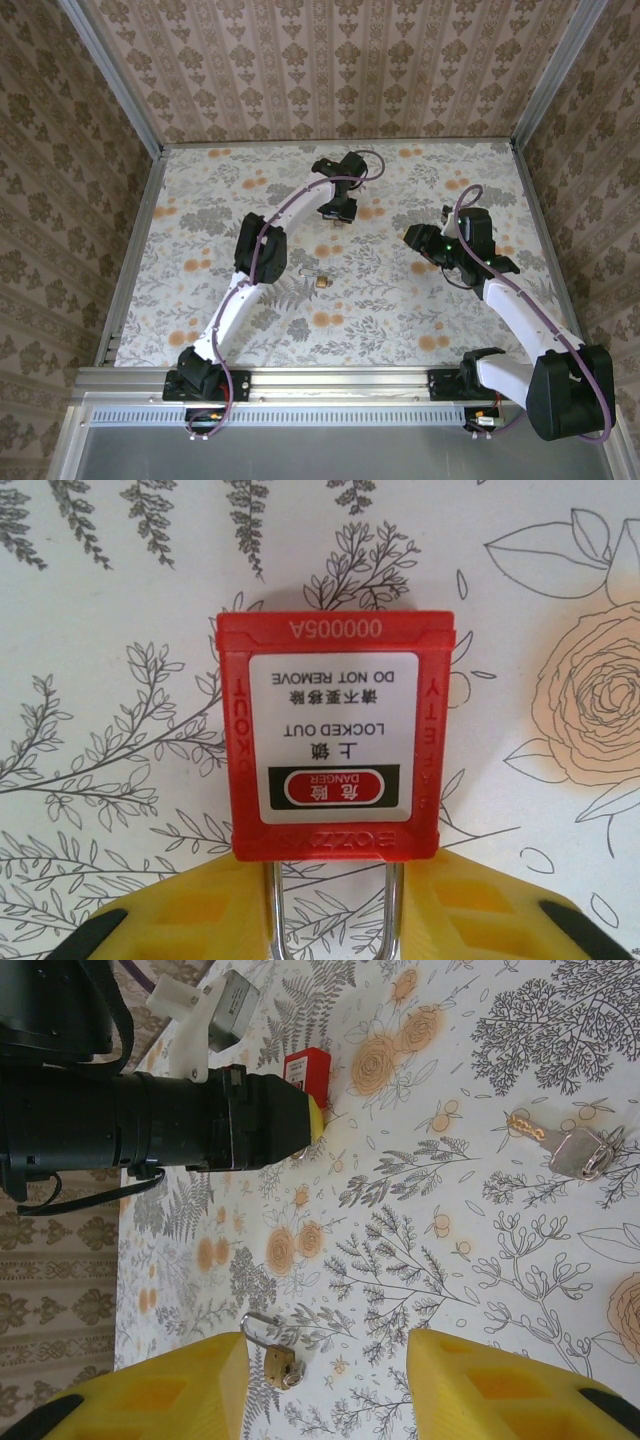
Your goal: Unlock with the key
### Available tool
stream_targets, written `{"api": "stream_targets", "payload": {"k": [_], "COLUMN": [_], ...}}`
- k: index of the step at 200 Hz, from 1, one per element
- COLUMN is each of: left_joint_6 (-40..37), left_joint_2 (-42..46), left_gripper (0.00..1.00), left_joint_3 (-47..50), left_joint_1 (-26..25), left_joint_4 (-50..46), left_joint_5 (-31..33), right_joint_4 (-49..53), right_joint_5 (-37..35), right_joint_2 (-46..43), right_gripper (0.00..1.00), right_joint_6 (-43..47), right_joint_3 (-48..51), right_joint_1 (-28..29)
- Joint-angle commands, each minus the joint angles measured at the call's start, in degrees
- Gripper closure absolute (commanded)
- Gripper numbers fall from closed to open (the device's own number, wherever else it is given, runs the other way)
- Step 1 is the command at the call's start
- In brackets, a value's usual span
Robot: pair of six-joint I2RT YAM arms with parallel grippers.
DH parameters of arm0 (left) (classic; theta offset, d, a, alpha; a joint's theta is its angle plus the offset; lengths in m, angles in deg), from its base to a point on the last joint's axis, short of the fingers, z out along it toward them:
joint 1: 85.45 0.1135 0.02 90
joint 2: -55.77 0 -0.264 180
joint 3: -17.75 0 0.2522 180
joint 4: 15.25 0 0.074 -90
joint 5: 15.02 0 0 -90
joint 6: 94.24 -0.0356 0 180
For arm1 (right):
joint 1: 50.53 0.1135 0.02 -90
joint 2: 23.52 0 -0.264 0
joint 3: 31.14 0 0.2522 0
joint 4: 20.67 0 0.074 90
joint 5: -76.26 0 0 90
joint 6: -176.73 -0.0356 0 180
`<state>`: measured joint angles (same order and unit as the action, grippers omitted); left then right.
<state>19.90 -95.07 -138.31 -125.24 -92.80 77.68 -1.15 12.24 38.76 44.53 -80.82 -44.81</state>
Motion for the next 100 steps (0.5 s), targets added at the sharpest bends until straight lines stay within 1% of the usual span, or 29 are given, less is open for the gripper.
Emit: {"api": "stream_targets", "payload": {"k": [1, 26, 45, 76, 100], "left_joint_6": [-1.9, -2.8, -3.7, -5.1, -5.5], "left_joint_2": [1.3, 3.0, 5.5, 10.9, 16.6], "left_gripper": [0.68, 0.70, 0.70, 0.70, 0.71], "left_joint_3": [3.3, 6.1, 10.3, 19.2, 29.0], "left_joint_1": [0.3, -0.5, -1.7, -3.9, -5.9], "left_joint_4": [-4.2, -3.6, -2.1, 0.9, 4.8], "left_joint_5": [3.5, 4.5, 5.6, 6.7, 6.2], "right_joint_4": [-0.8, 0.1, 1.2, 2.3, 3.3], "right_joint_5": [0.8, 0.5, 0.0, -0.8, -2.1], "right_joint_2": [-1.2, -1.8, -2.2, -2.5, -2.9], "right_gripper": [0.54, 0.54, 0.54, 0.54, 0.54], "right_joint_6": [-0.5, 0.0, 0.7, 1.4, 1.9], "right_joint_3": [0.5, 0.3, 0.3, 0.5, 0.9], "right_joint_1": [-0.3, -0.3, -0.3, -0.3, -0.4]}}
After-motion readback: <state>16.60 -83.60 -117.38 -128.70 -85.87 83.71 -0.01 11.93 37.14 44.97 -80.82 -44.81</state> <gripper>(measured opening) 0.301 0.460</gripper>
